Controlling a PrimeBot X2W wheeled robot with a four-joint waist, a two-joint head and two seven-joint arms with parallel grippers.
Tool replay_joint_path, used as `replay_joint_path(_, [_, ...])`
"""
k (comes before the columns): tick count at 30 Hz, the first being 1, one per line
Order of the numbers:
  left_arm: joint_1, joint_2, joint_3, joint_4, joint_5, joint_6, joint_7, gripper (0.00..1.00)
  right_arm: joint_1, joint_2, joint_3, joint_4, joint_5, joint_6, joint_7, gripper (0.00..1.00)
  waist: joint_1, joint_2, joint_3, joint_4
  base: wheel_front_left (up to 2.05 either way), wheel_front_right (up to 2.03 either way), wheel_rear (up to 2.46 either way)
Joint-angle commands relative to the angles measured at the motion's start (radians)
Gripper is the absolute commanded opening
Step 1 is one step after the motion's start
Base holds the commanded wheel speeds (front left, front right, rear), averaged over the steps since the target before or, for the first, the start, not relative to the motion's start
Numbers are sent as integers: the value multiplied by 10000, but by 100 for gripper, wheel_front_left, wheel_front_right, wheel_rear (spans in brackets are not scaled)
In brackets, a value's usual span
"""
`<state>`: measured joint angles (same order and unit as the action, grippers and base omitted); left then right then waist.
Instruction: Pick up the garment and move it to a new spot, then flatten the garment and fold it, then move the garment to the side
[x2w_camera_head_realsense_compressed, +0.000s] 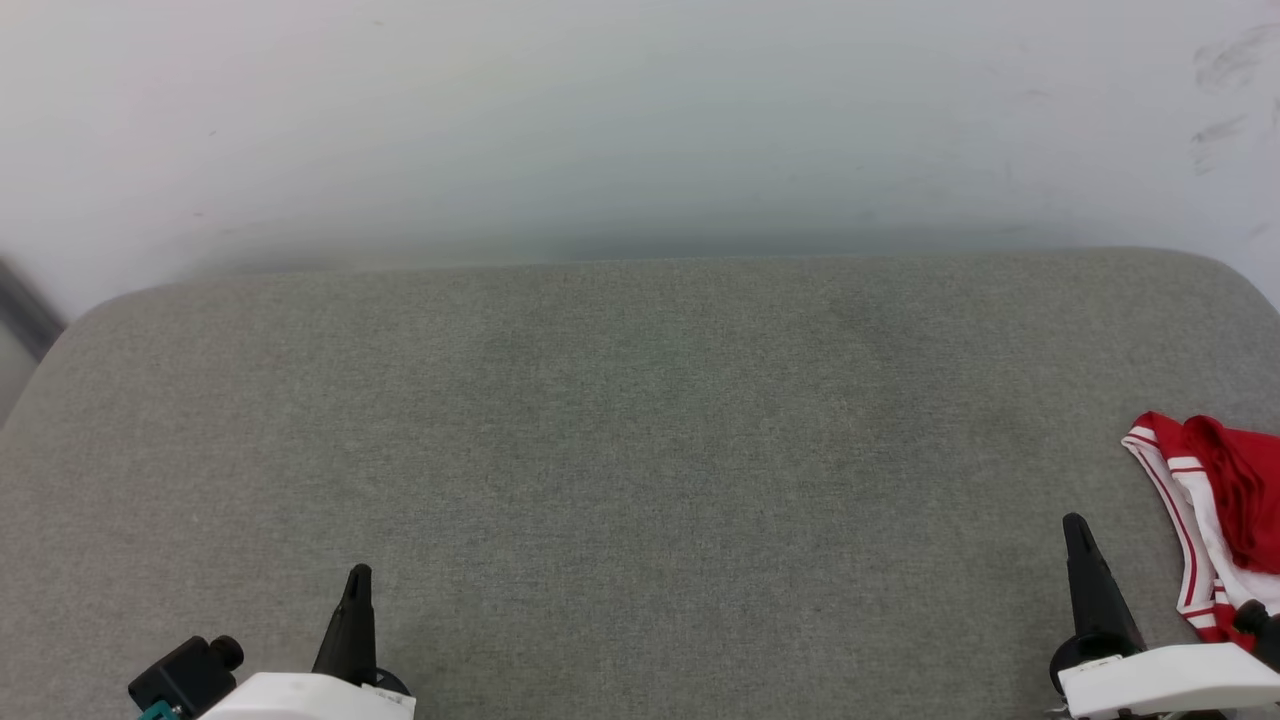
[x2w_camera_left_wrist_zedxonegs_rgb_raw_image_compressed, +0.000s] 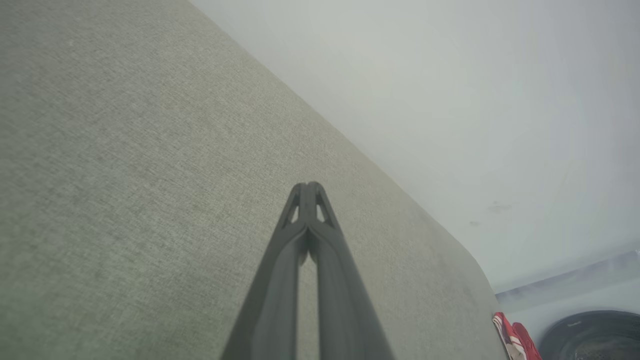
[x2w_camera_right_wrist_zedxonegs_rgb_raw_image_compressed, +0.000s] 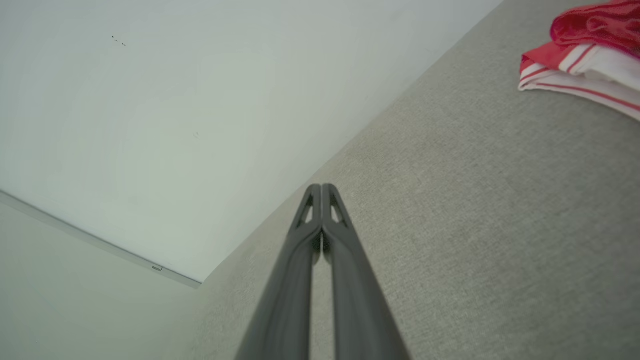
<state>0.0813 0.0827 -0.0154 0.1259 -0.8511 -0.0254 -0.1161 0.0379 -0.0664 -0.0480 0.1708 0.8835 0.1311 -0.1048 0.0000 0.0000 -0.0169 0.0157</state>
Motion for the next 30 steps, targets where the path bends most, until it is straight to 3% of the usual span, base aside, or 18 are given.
replay_joint_path(1, [-266, 51, 68, -84, -254, -57, 33, 0, -250, -97, -17, -57, 246, -2, 48, 0, 0, 0, 2, -1, 0, 0, 0])
replay_joint_path(30, [-1017, 81, 370, 460, -3720, -518, 845, 0, -816, -106, -157, 285, 3495, -3, 877, 0, 0, 0, 73, -57, 0, 0, 0])
